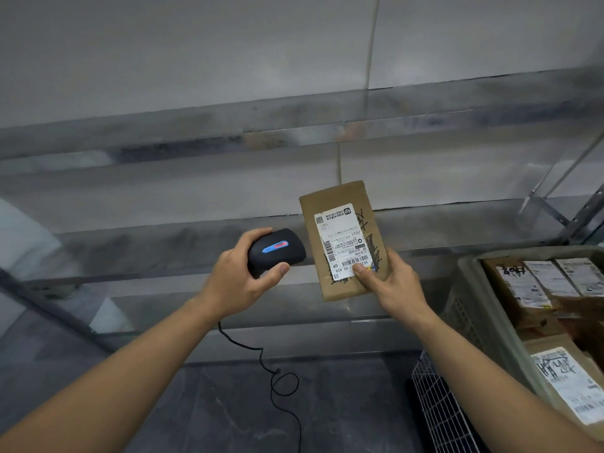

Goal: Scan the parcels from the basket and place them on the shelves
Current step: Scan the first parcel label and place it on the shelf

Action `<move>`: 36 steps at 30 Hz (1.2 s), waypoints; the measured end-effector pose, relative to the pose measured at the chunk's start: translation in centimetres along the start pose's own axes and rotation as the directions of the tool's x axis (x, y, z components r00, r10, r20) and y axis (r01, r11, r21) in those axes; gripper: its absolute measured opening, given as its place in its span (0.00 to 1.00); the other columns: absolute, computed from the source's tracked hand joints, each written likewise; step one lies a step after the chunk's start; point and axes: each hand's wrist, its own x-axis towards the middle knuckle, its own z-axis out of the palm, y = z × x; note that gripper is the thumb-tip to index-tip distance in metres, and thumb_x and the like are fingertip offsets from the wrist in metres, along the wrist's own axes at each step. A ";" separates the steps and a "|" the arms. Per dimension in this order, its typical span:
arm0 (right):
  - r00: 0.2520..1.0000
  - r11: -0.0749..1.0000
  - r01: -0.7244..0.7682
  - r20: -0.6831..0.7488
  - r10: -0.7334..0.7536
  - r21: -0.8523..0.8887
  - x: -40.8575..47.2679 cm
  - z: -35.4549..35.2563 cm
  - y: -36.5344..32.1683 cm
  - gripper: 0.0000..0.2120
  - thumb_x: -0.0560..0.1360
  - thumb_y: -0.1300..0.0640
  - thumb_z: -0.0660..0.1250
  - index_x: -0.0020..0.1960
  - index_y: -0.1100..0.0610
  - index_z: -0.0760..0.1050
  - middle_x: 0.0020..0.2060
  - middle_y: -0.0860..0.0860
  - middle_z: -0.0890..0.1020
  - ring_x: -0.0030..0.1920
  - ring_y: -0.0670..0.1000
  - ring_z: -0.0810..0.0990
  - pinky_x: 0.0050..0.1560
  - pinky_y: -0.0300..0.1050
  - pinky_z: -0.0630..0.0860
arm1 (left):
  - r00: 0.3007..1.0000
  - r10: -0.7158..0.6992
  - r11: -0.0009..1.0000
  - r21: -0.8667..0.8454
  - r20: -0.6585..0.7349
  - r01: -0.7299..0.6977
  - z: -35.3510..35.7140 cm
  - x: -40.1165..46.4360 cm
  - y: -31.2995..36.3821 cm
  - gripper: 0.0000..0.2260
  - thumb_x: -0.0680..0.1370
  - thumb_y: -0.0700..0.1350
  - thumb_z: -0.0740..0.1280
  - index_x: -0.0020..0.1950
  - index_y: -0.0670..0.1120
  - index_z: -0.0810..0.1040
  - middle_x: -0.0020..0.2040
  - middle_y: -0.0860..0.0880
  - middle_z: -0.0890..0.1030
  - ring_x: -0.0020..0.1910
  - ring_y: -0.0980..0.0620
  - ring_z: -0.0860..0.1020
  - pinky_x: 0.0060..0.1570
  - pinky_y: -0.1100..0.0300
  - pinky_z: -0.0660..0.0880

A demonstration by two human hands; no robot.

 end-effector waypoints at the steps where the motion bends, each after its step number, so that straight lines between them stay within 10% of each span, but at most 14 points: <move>1: 1.000 1.000 -0.002 0.019 0.002 0.011 0.2 0.6 0.2 0.28 0.72 0.40 0.73 0.68 0.47 0.72 0.56 0.40 0.83 0.57 0.43 0.83 0.59 0.50 0.82 | 0.999 -0.028 1.000 -0.005 -0.045 0.028 -0.4 -0.5 -0.2 0.31 0.71 0.65 0.72 0.70 0.55 0.72 0.56 0.62 0.82 0.51 0.61 0.82 0.51 0.62 0.80; 12: 0.961 0.996 0.072 0.265 -0.082 0.048 0.0 10.9 -2.4 0.26 0.74 0.42 0.73 0.69 0.47 0.71 0.55 0.37 0.82 0.53 0.34 0.81 0.46 0.27 0.77 | 0.927 -0.219 0.975 -0.036 -0.304 0.218 -7.6 -6.9 -3.0 0.27 0.70 0.64 0.71 0.66 0.59 0.72 0.56 0.64 0.81 0.52 0.65 0.80 0.49 0.73 0.73; 22: 0.952 0.980 0.130 0.258 -0.167 0.153 -1.6 22.8 -7.7 0.26 0.75 0.48 0.75 0.70 0.50 0.74 0.57 0.41 0.84 0.58 0.41 0.82 0.62 0.45 0.79 | 0.778 -0.333 0.940 -0.123 -0.533 0.318 -18.1 -13.2 -9.7 0.28 0.69 0.66 0.74 0.67 0.62 0.74 0.53 0.60 0.83 0.44 0.46 0.84 0.48 0.40 0.82; 36: 0.886 0.895 0.203 0.315 -0.341 0.397 -6.0 41.6 -19.7 0.21 0.76 0.56 0.74 0.67 0.53 0.76 0.56 0.40 0.85 0.58 0.43 0.83 0.58 0.36 0.78 | 0.535 -0.467 0.874 -0.274 -0.704 0.402 -32.5 -22.8 -17.9 0.27 0.66 0.68 0.74 0.63 0.64 0.75 0.52 0.62 0.84 0.46 0.49 0.85 0.49 0.41 0.83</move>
